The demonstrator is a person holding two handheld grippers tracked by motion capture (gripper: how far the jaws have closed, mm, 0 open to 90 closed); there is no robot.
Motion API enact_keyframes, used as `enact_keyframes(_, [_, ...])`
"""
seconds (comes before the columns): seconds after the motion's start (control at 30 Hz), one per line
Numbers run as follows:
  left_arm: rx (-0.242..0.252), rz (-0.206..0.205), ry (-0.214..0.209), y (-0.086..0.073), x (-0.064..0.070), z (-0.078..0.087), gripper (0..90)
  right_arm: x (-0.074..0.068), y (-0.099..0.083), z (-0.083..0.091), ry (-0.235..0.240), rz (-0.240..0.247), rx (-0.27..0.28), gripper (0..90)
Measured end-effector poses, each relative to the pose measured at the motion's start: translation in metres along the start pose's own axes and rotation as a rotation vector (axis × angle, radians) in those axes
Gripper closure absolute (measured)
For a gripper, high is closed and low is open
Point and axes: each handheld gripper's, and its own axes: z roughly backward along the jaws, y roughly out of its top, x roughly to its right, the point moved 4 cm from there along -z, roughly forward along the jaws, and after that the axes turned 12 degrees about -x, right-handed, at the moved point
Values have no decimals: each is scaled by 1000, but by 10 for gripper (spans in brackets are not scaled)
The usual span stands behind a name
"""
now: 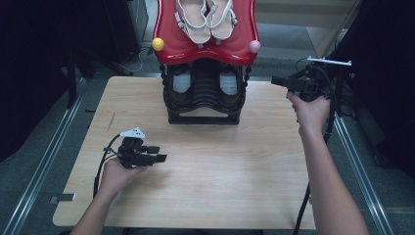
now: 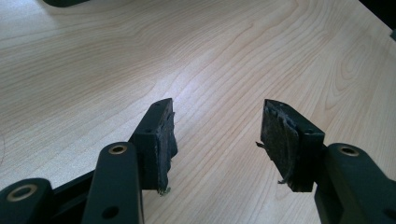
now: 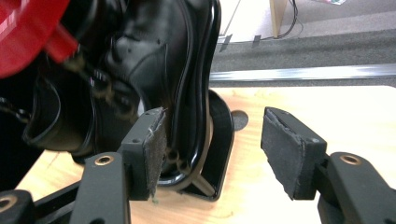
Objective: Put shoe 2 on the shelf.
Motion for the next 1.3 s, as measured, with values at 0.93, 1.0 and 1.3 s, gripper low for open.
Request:
enact_keyframes(0.93, [-19, -12, 4, 1, 4, -6, 422, -18, -113, -40, 130, 87, -125, 387])
enact_keyframes(1.0, [-19, -12, 6, 0, 4, -6, 420, -17, -121, -44, 142, 80, -136, 387])
enact_keyframes(1.3, [-29, -22, 7, 2, 7, -12, 415, -22, -152, -62, 145, 108, -172, 387])
